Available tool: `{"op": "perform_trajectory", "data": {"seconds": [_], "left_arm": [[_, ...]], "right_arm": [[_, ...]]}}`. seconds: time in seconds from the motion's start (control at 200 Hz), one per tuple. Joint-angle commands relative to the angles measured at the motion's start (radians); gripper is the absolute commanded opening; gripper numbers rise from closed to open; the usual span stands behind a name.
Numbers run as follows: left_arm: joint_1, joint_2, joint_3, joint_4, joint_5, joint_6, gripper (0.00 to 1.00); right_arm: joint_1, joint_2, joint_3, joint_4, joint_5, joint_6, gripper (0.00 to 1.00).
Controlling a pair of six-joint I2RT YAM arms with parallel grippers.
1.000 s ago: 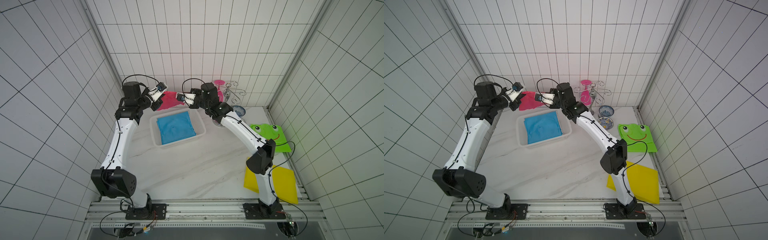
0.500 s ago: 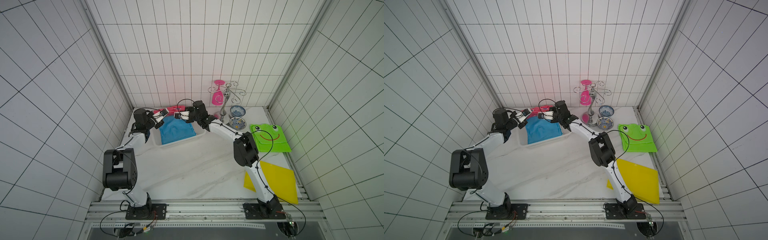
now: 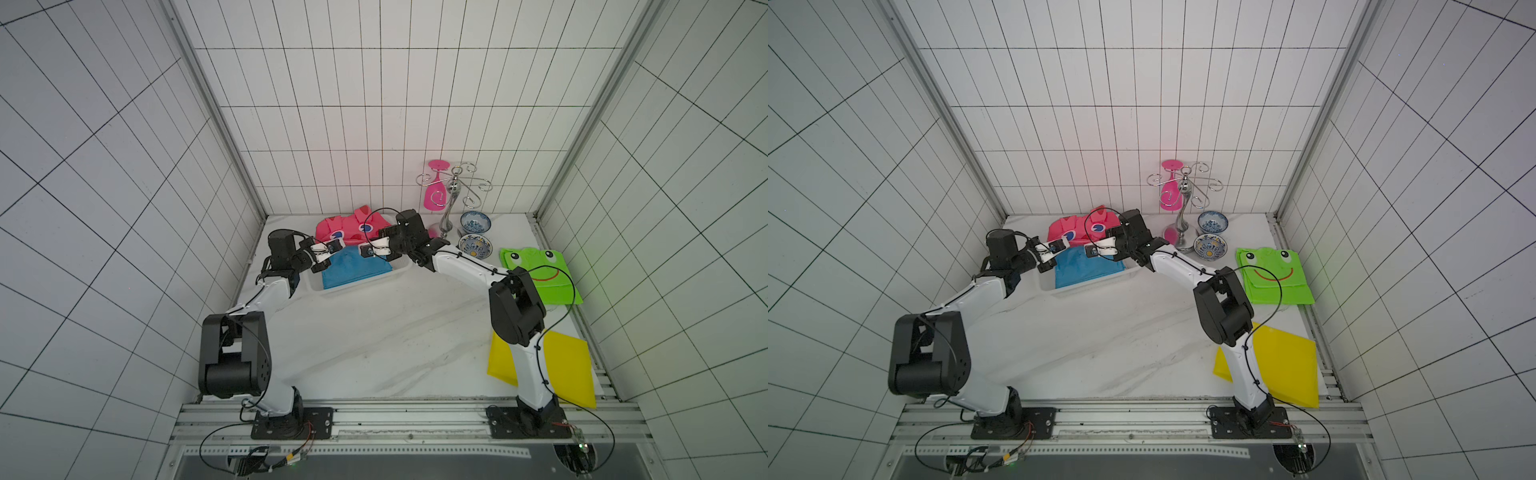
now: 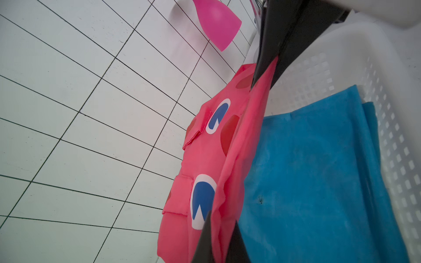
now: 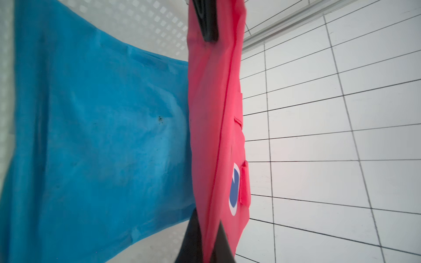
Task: Put the folded raincoat in the basket
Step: Place the raincoat in the basket.
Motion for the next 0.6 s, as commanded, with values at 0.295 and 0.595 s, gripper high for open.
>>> {"op": "perform_trajectory", "data": {"seconds": [0.295,0.595], "left_arm": [[0.045,-0.066,-0.038,-0.242,-0.076,0.143,0.04],[0.112,-0.125,0.069,-0.518,0.062,0.078,0.64]], "right_arm": [[-0.021,-0.003,0.028,-0.241,-0.01,-0.037,0.01],[-0.007,0.063,0.172,-0.431,-0.015,-0.032,0.09]]}}
